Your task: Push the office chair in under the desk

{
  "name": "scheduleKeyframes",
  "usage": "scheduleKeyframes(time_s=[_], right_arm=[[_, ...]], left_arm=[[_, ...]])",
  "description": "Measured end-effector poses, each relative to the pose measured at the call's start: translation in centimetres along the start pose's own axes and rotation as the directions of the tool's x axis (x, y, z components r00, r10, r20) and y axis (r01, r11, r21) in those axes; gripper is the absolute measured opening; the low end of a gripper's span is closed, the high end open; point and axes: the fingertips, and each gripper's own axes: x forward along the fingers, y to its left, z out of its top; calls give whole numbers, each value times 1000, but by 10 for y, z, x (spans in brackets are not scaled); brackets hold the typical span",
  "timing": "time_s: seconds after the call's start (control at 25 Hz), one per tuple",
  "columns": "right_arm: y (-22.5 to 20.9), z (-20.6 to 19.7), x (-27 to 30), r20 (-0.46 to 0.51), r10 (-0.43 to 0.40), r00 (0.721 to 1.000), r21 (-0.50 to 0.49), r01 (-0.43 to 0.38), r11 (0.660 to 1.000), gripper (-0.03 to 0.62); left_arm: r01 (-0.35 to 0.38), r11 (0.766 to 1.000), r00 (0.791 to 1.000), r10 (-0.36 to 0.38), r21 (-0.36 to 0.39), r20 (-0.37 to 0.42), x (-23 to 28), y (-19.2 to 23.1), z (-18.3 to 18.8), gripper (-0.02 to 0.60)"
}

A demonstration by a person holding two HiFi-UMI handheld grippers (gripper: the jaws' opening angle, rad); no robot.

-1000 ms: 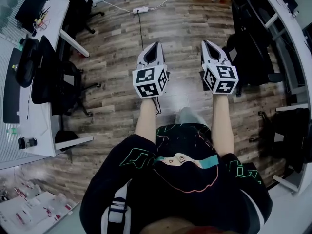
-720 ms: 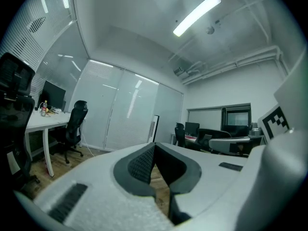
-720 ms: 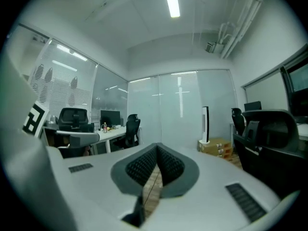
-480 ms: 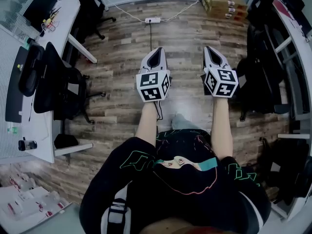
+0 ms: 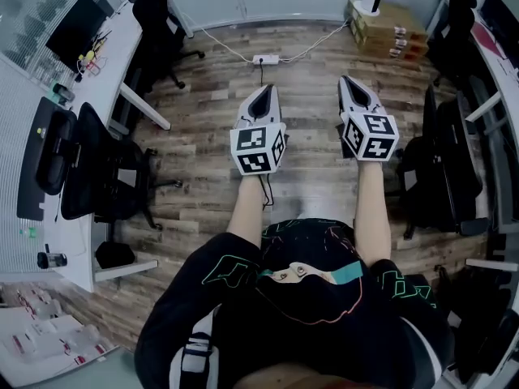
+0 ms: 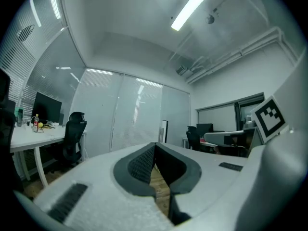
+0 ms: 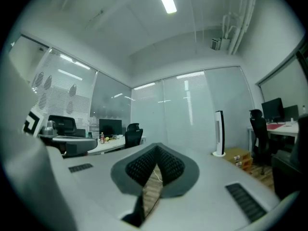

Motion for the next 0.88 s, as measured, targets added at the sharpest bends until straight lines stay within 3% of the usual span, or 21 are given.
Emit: scheduleKeyframes(time_s=[0.16,0.36,0.56,0.72,0.88], right_arm=[[-16,-12,32,-24,15,1000,20,-15,1000,5],[1,-27,67,-50,77,996,44,-74,996,5],[15,-51,99,-96,122,988,46,-118,992,5],[4,-69,125,-133,87,987,55,-80,995,5],[-20,-70,148,-137,11,990,75,0,997,5]], left_arm=[[-20,1000,999,20,13,-29,23,8,-13,8],[-97,995,993,96,-2,-65,25,46,-26,8],[-124,992,988,121,-24,-95,40,69,-41,9],[-152,988,982,148,-25,-118,65,93,-60,8],[-88,996,987,84,-29,-134,107,102,-62,8]])
